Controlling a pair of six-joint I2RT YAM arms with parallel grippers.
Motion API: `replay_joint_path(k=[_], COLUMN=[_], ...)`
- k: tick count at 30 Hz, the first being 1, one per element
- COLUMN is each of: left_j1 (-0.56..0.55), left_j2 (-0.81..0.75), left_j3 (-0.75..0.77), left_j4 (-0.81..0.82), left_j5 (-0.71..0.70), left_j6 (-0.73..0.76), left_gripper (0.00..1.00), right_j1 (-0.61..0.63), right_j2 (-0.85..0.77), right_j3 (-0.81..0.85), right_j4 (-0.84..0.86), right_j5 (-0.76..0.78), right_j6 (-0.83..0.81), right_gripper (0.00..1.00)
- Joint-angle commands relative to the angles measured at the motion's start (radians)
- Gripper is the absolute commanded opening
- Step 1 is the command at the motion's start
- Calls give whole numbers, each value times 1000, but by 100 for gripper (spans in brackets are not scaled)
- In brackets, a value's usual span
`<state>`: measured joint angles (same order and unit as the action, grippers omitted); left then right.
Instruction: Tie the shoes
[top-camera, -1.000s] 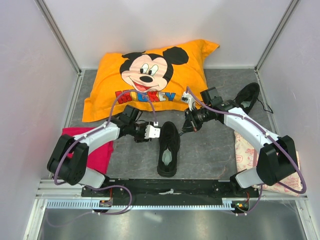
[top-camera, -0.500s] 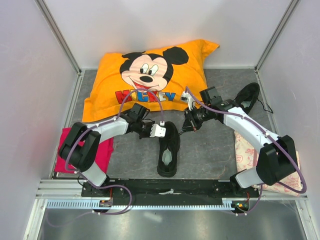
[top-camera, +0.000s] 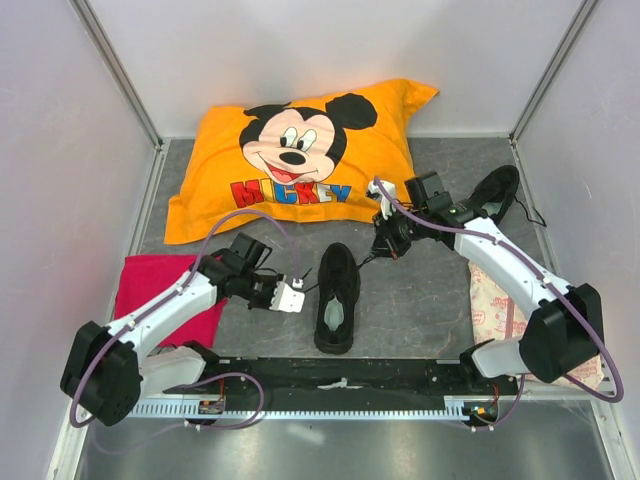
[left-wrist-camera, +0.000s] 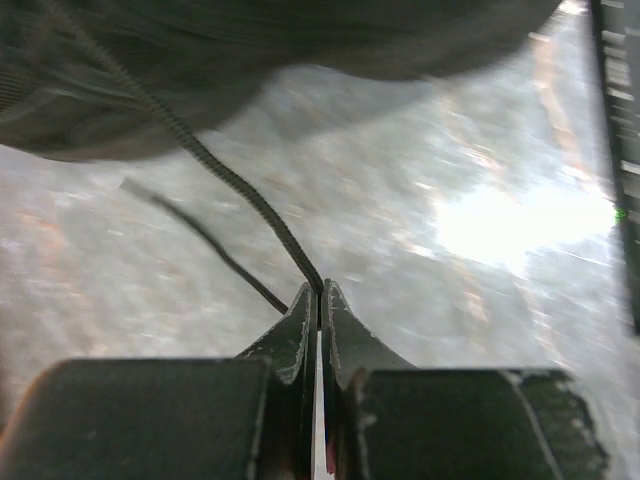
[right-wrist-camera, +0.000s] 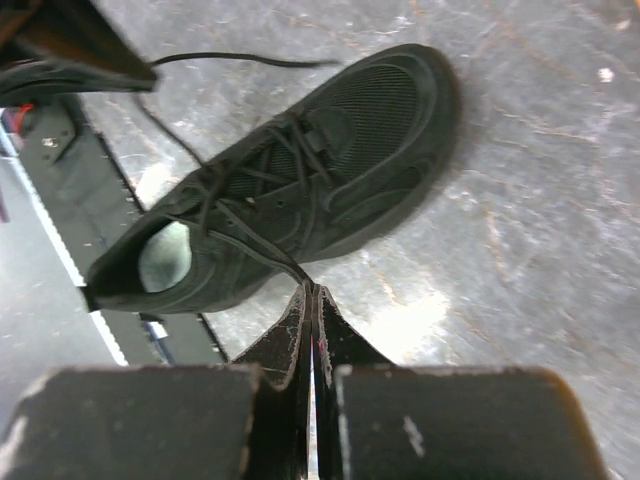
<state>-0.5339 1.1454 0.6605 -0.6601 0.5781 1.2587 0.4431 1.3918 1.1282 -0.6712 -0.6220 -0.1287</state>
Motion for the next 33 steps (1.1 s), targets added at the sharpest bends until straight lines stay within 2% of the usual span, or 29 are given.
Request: replay_joint_path(k=[1, 7, 17, 23, 27, 32, 33], left_j1=[-1, -11, -38, -87, -146, -288, -335], left_j2=[-76, -153, -147, -144, -142, -116, -87], left_j3=[-27, -38, -35, 2, 85, 259, 284], left_j4=[-140, -256, -262, -285, -325, -325, -311], left_j5=[29, 49, 48, 54, 115, 209, 219], left_j6=[62, 108, 102, 87, -8, -154, -226], left_gripper=[2, 2, 2, 2, 2, 2, 2], right_j1=[3, 2, 3, 9, 19, 37, 40], right_j2=[-36, -42, -53, -59, -62, -40, -36], right_j3=[44, 50, 1, -2, -8, 7, 8], right_j4=[2, 24, 168, 208, 231, 281, 294], right_j5=[88, 180, 372, 349, 314, 271, 268], right_j6=[-54, -89, -74, -25, -11, 9, 12], right_gripper=[0, 0, 0, 0, 0, 0, 0])
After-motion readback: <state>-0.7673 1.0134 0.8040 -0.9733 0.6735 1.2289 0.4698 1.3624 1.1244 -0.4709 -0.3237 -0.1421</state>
